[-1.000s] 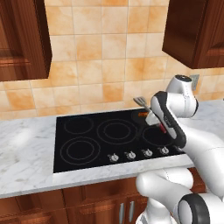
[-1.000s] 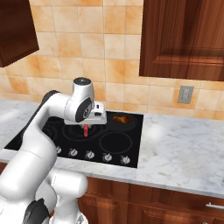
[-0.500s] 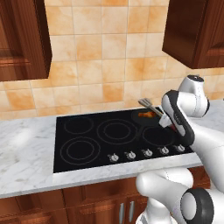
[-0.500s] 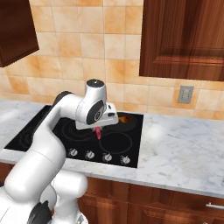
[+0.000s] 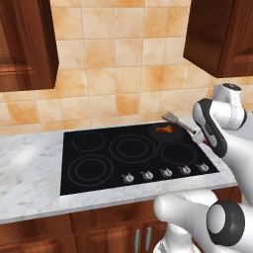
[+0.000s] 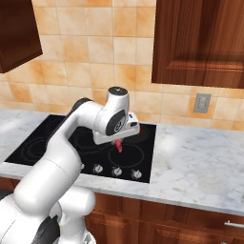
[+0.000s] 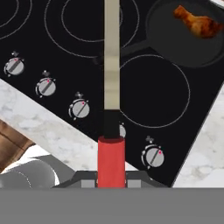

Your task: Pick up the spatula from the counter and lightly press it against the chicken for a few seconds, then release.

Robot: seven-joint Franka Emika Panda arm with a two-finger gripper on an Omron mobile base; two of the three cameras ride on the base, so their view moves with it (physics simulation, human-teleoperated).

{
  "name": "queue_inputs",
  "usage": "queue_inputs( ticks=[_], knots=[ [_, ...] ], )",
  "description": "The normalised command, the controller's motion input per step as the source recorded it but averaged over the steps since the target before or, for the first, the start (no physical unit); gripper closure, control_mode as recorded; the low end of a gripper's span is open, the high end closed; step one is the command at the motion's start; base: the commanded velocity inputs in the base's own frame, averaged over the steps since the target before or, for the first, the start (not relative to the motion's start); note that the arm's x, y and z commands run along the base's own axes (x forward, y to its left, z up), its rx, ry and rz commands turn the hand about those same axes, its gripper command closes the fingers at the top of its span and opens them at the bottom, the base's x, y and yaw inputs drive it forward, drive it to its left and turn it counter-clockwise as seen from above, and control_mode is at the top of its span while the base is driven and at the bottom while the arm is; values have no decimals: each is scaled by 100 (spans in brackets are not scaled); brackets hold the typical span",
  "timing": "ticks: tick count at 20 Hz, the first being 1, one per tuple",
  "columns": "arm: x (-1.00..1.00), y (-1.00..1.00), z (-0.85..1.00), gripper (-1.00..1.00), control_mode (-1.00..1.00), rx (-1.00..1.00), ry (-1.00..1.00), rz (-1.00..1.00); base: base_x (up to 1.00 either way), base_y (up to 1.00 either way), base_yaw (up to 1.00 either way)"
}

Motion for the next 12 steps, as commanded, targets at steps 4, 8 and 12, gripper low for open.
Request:
queue_inputs(
  ticks=[4,8,12],
  knots=[
    [4,-46,0,100,-100,-6,5,8,0,0,0],
    [2,-42,2,100,-100,-1,7,8,0,0,0],
    [2,-42,0,100,-100,0,8,9,0,0,0]
  ],
)
